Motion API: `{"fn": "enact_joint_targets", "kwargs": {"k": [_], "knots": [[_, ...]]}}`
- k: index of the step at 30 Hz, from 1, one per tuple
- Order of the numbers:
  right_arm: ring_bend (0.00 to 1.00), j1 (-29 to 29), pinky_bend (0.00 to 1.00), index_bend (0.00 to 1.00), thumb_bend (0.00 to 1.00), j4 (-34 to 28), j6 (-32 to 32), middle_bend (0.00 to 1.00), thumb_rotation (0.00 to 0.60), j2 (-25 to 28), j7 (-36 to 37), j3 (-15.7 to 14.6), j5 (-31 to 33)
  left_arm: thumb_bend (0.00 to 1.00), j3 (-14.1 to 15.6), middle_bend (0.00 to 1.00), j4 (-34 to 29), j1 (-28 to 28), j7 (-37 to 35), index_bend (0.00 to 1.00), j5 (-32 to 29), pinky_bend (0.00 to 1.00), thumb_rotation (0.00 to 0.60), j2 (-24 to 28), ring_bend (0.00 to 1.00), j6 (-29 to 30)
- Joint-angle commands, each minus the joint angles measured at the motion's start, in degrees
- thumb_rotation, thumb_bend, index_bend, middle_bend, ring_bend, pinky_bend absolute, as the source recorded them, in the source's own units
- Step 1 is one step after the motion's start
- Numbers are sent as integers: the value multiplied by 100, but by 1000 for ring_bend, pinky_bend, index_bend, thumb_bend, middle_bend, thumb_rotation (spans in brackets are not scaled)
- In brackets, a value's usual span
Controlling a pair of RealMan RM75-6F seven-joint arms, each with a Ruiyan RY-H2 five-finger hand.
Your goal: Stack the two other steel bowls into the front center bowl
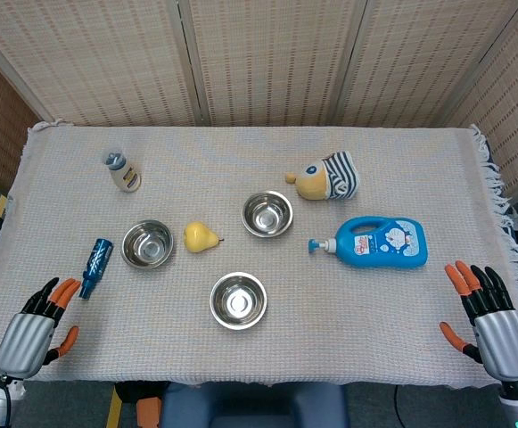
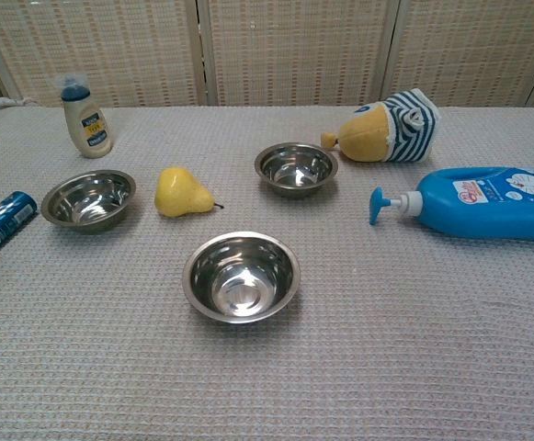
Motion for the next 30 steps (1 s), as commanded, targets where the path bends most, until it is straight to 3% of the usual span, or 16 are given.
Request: {"fn": "enact_joint_targets", "kwargs": {"k": [1, 10, 15, 21, 26, 30], "knots": [[0, -3, 0, 0, 149, -22, -10, 0, 600, 14, 1, -12, -19, 416, -14, 51, 43, -41, -39, 33, 9, 180, 600, -27, 0, -48], [0, 15, 0, 0, 148, -35, -103, 0, 600, -1, -28, 35, 54, 418, -440, 3, 731, -791, -287, 38, -207, 121, 600, -659, 0, -896], [0, 30, 0, 0, 149, -11, -225, 0, 600, 2, -29, 109, 246, 416, -695, 0, 1460, -1383, -429, 49, -504, 91, 600, -1281, 0, -1676], [0, 62, 0, 0, 148, 21, -364, 0, 600, -13, -43, 202, 453, 416, -791, 0, 2481, -1867, -549, 99, -672, 75, 600, -1984, 0, -2224], [0, 72, 0, 0, 148, 14, -446, 0, 600, -1, -51, 221, 534, 414, -803, 0, 3319, -2096, -681, 176, -664, 73, 600, -2510, 0, -2242], [0, 70, 0, 0, 148, -4, -473, 0, 600, 12, -54, 227, 564, 415, -775, 0, 3983, -2223, -920, 326, -607, 72, 600, -2902, 0, -2141]]}}
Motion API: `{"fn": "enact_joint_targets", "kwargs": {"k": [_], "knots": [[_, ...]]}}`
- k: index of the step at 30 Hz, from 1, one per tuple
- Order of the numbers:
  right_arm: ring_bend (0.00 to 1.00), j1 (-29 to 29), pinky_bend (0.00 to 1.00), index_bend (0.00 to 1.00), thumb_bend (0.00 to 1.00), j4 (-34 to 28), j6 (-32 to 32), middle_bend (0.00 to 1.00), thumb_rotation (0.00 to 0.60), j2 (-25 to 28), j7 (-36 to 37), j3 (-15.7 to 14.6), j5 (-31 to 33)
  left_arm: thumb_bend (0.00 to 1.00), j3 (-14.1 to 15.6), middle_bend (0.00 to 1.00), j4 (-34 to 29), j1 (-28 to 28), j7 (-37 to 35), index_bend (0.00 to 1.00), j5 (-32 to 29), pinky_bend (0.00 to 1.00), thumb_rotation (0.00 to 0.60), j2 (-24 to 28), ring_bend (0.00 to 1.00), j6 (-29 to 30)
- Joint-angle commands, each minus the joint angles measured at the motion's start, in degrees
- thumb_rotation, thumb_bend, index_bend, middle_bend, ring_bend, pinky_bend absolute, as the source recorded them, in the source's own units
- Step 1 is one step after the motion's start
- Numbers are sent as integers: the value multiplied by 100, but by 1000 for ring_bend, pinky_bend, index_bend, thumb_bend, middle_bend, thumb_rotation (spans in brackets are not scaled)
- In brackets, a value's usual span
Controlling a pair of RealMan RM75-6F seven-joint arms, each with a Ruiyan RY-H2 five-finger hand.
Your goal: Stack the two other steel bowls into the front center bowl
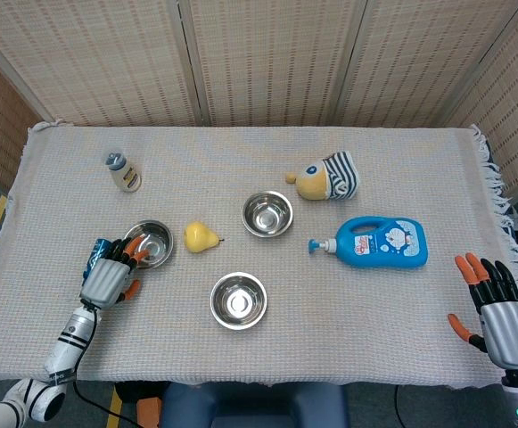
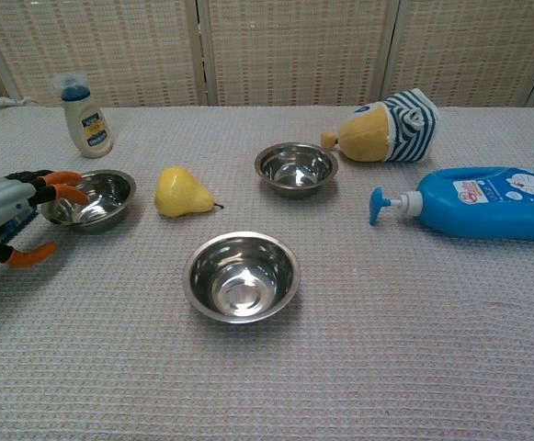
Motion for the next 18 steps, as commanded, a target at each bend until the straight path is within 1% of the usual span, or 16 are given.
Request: {"fn": "enact_joint_targets", "kwargs": {"k": [1, 5, 8, 11, 14, 17, 18], "knots": [[0, -1, 0, 0, 148, -11, -27, 0, 600, 11, -5, -1, 21, 415, 6, 0, 676, -193, -265, 377, 40, 72, 600, -468, 0, 87], [0, 2, 0, 0, 148, -63, -84, 0, 600, 46, -5, -10, 49, 418, 23, 9, 1370, -268, -513, 584, 120, 72, 600, -888, 0, 406], [0, 4, 0, 0, 148, -86, -102, 0, 600, 69, 6, -19, 43, 430, 35, 59, 1745, -279, -610, 694, 204, 72, 600, -1118, 0, 784], [0, 3, 0, 0, 148, -118, -130, 0, 600, 102, 35, -46, 27, 434, 71, 89, 1966, -285, -669, 740, 297, 72, 600, -1242, 0, 1148], [0, -2, 0, 0, 148, -166, -139, 0, 600, 145, 65, -77, -9, 434, 108, 90, 1889, -239, -642, 745, 386, 72, 600, -1224, 0, 1567], [0, -19, 0, 0, 148, -204, -93, 0, 600, 179, 98, -108, -81, 433, 191, 91, 1423, -132, -546, 746, 523, 72, 600, -1069, 0, 2032], [0, -30, 0, 0, 147, -221, -71, 0, 600, 192, 111, -124, -113, 432, 250, 92, 1112, -75, -474, 746, 595, 72, 600, -975, 0, 2194]]}}
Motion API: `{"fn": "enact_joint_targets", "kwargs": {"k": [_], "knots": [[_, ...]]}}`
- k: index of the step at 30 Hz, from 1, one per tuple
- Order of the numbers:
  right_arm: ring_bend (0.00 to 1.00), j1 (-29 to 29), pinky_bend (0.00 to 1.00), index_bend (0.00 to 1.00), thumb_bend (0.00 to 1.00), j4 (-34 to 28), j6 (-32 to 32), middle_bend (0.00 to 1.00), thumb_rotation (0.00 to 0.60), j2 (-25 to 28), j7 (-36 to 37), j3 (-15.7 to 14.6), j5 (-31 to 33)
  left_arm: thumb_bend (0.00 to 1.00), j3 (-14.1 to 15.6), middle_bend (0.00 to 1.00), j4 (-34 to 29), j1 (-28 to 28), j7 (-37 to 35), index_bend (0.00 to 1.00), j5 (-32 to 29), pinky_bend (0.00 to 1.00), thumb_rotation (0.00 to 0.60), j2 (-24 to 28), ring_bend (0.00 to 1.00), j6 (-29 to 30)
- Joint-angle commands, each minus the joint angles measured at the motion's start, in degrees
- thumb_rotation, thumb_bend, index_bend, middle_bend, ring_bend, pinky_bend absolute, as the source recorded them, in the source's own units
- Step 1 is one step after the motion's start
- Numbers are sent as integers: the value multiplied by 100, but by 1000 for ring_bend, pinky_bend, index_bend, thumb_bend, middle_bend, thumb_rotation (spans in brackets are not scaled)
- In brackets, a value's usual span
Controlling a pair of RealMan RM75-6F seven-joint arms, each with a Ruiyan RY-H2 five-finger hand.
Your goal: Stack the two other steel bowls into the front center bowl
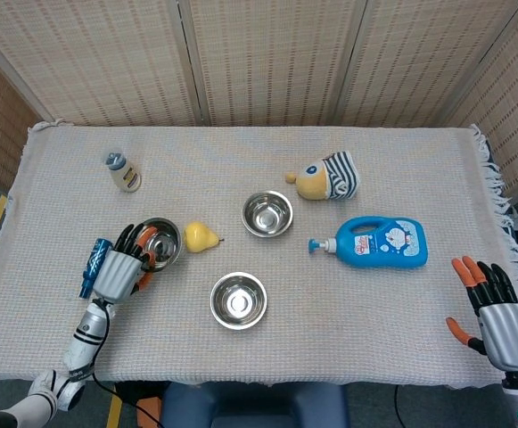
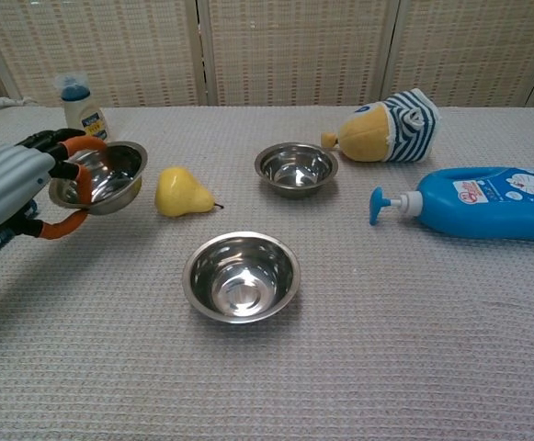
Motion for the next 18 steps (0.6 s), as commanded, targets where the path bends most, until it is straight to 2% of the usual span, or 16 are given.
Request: {"fn": "enact_joint_targets", "kwargs": {"k": [1, 5, 9, 12, 18], "knots": [[0, -24, 0, 0, 148, -39, 51, 0, 600, 32, 31, -37, -69, 430, 191, 94, -898, 176, 183, 746, 261, 72, 600, 249, 0, 532], [0, -58, 0, 0, 148, -89, 138, 0, 600, 76, 81, -103, -216, 423, 557, 99, -2392, 308, 910, 745, 620, 73, 600, 630, 0, 662], [0, -78, 0, 0, 148, -120, 189, 0, 600, 126, 172, -165, -336, 420, 790, 101, -3340, 290, 1725, 734, 876, 72, 600, 742, 0, 439], [0, -101, 0, 0, 147, -136, 255, 0, 600, 166, 249, -193, -407, 420, 841, 100, -3687, 252, 2178, 727, 864, 72, 600, 694, 0, 113], [0, -115, 0, 0, 148, -152, 281, 0, 600, 218, 321, -222, -463, 421, 828, 102, -3830, 181, 2610, 704, 776, 72, 600, 446, 0, -355]]}}
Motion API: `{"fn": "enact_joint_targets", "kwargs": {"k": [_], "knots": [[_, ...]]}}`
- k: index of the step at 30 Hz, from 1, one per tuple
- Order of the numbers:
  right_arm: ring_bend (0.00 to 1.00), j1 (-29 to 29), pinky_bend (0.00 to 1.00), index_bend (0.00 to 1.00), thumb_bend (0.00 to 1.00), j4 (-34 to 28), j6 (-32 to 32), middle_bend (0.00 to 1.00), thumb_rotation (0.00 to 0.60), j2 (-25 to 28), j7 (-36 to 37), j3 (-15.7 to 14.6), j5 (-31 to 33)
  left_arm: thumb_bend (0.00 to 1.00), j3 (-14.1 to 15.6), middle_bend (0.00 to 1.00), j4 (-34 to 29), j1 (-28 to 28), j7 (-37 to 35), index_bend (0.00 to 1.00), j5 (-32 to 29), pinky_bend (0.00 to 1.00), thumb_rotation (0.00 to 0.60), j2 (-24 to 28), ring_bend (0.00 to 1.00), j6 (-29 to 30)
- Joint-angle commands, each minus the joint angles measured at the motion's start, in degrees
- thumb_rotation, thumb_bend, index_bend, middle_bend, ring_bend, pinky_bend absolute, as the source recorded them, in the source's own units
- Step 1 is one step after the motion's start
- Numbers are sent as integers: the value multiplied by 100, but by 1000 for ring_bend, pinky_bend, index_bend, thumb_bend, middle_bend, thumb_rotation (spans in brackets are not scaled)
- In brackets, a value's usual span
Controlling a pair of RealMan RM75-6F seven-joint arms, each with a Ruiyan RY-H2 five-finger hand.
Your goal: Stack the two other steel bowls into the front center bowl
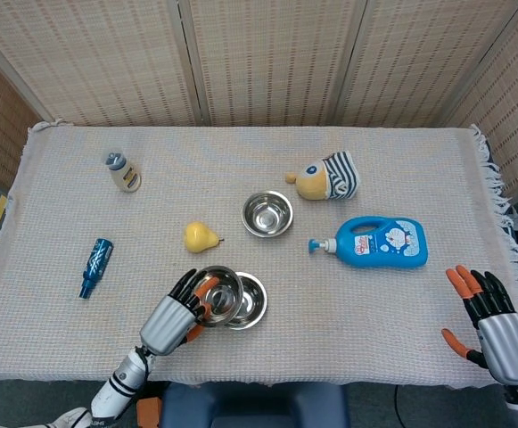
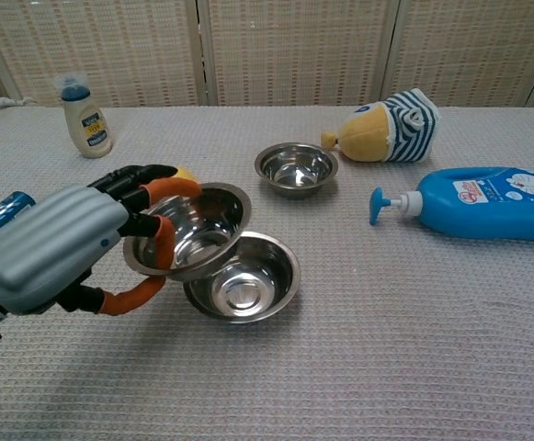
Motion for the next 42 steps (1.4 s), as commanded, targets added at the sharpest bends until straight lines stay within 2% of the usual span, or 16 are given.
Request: {"fn": "enact_joint_targets", "kwargs": {"k": [1, 3, 5, 7, 10, 12, 16, 20, 27, 31, 35, 38, 42], "knots": [[0, 5, 0, 0, 148, -6, -14, 0, 600, 11, 18, 6, 13, 421, 42, 103, -61, -50, 251, 696, 5, 72, 600, -155, 0, -271], [0, 14, 0, 0, 148, -6, -53, 0, 600, 21, 24, 2, 28, 420, -4, 102, 19, -80, 430, 654, -71, 73, 600, -254, 0, -441], [0, 21, 0, 0, 148, -11, -87, 0, 600, 26, 14, -2, 37, 418, -57, 90, 51, -110, 597, 543, -164, 73, 600, -305, 0, -606], [0, 22, 0, 0, 147, -18, -97, 0, 600, 29, 4, 5, 52, 419, -72, 61, -9, -128, 642, 324, -202, 72, 600, -299, 0, -690], [0, 29, 0, 0, 148, -26, -129, 0, 600, 24, -9, 25, 99, 424, -66, 19, -113, -158, 609, 54, -181, 72, 600, -249, 0, -735], [0, 43, 0, 0, 148, -32, -176, 0, 600, 18, -36, 27, 117, 422, -71, 2, -199, -185, 611, 2, -192, 71, 600, -201, 0, -803], [0, 99, 0, 0, 148, -40, -289, 0, 600, -17, -92, 48, 152, 416, -61, 0, -449, -221, 588, 0, -164, 64, 600, -66, 0, -854], [0, 394, 0, 0, 147, -64, -651, 0, 600, -125, -189, 156, 134, 415, 0, 0, -737, -169, 740, 0, -99, 61, 600, 220, 0, -780], [0, 1583, 0, 0, 148, -360, -1971, 0, 600, -526, -1190, 803, 306, 414, 111, 0, -872, 360, 613, 0, -337, 61, 600, 937, 0, -212], [0, 2291, 0, 7, 148, -201, -2759, 0, 600, -1109, -1775, 1305, 855, 414, 61, 0, -838, 623, 392, 0, -629, 61, 600, 1251, 0, -21], [0, 3053, 0, 84, 148, 276, -3656, 0, 600, -1845, -2171, 1763, 1717, 414, 39, 0, -804, 803, 172, 0, -711, 62, 600, 1460, 0, 160], [0, 3519, 0, 135, 148, 751, -4059, 0, 600, -2389, -2411, 1967, 2187, 414, 32, 0, -770, 881, 56, 0, -713, 62, 600, 1560, 0, 232], [0, 4005, 0, 186, 149, 1465, -4257, 0, 600, -3088, -2572, 2129, 2541, 416, -23, 0, -767, 946, -95, 0, -758, 61, 600, 1692, 0, 277]]}}
